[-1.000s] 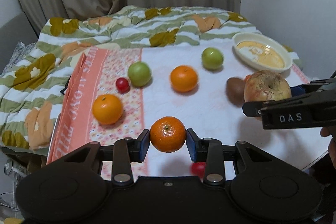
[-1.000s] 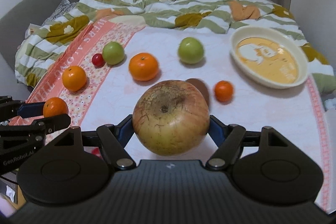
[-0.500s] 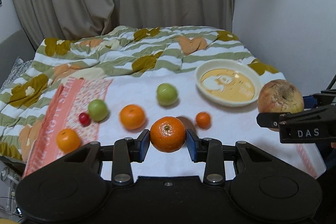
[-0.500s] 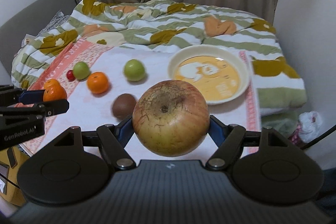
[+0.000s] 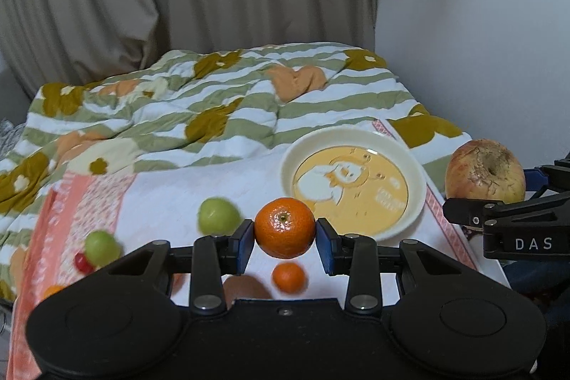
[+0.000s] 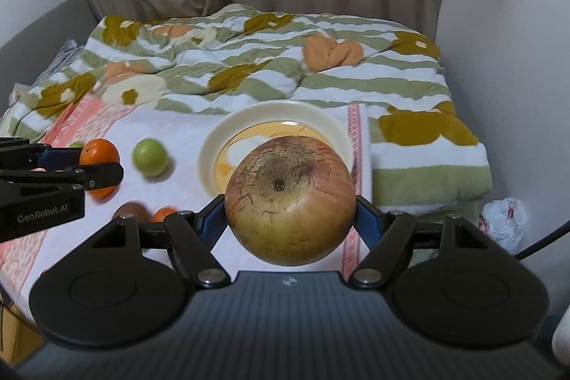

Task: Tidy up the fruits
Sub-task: 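Carry the tangerine and apple to the white dish and release both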

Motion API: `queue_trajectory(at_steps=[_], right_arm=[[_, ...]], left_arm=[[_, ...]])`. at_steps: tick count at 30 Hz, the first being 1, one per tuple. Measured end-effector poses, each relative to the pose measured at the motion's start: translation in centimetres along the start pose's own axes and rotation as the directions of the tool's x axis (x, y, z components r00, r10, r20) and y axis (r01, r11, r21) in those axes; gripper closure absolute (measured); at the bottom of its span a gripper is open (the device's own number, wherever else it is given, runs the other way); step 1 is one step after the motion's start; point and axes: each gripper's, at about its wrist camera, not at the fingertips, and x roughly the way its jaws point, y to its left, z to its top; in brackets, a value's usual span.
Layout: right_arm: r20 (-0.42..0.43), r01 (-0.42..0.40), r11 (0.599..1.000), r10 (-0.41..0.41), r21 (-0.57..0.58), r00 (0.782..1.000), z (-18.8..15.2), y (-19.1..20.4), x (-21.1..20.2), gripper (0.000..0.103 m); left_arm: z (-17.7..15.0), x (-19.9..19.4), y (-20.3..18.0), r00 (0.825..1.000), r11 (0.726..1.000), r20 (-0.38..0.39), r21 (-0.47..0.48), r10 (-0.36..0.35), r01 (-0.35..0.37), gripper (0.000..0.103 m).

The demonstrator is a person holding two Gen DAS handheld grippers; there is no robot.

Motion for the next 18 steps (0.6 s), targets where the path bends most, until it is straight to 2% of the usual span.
queue_trajectory(at_steps=[9,18], right_arm=[[-0.012,0.009,0.999,-0.009,0.031,1.0,4.5,-2.2,5.7,0.014],[-0.032,0.037,0.996,-0.035,0.085,0.999,6.7,-4.6,10.7,0.014]], left_arm=[[4.4,8.3,-0.8,0.997,0.998,-0.053,0.036,-0.047,0.049,0.062],[7.1,15.4,-1.8,0.993,0.992,-0.074,0.089,-0.087,0.094,0.062]])
